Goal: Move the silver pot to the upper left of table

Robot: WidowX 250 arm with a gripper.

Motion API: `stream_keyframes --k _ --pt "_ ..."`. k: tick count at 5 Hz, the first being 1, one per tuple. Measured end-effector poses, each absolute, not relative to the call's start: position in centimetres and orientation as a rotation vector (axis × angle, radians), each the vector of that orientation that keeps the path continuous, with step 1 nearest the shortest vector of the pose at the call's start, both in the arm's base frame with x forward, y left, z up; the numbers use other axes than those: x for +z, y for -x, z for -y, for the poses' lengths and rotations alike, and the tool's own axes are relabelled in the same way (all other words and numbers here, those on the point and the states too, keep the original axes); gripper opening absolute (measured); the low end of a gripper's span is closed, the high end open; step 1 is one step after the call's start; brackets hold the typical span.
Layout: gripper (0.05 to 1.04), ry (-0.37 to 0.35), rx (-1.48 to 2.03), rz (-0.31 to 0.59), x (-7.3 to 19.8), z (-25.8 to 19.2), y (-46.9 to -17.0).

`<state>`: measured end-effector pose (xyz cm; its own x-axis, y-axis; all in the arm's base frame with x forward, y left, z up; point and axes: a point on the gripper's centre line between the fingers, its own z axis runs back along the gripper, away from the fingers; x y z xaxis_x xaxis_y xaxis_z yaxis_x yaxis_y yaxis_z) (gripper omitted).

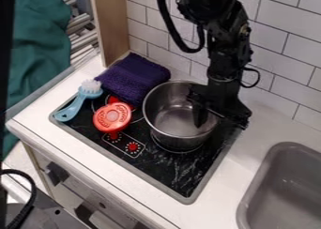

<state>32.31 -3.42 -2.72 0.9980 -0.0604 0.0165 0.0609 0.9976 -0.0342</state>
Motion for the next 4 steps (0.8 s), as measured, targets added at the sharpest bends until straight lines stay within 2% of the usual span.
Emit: stream_keyframes --k 1,2,3,4 --pt "0.347 0.031 -0.075 0.002 -2.8 3.4 -32.2" --pt "0.156 0.011 -0.08 -0.007 -2.8 3.0 -32.0" --pt "0.065 -0.027 -0.088 0.022 -1.5 2.8 -32.1" --pt "0.055 -0.084 -0.053 0.042 0.2 2.9 -32.1"
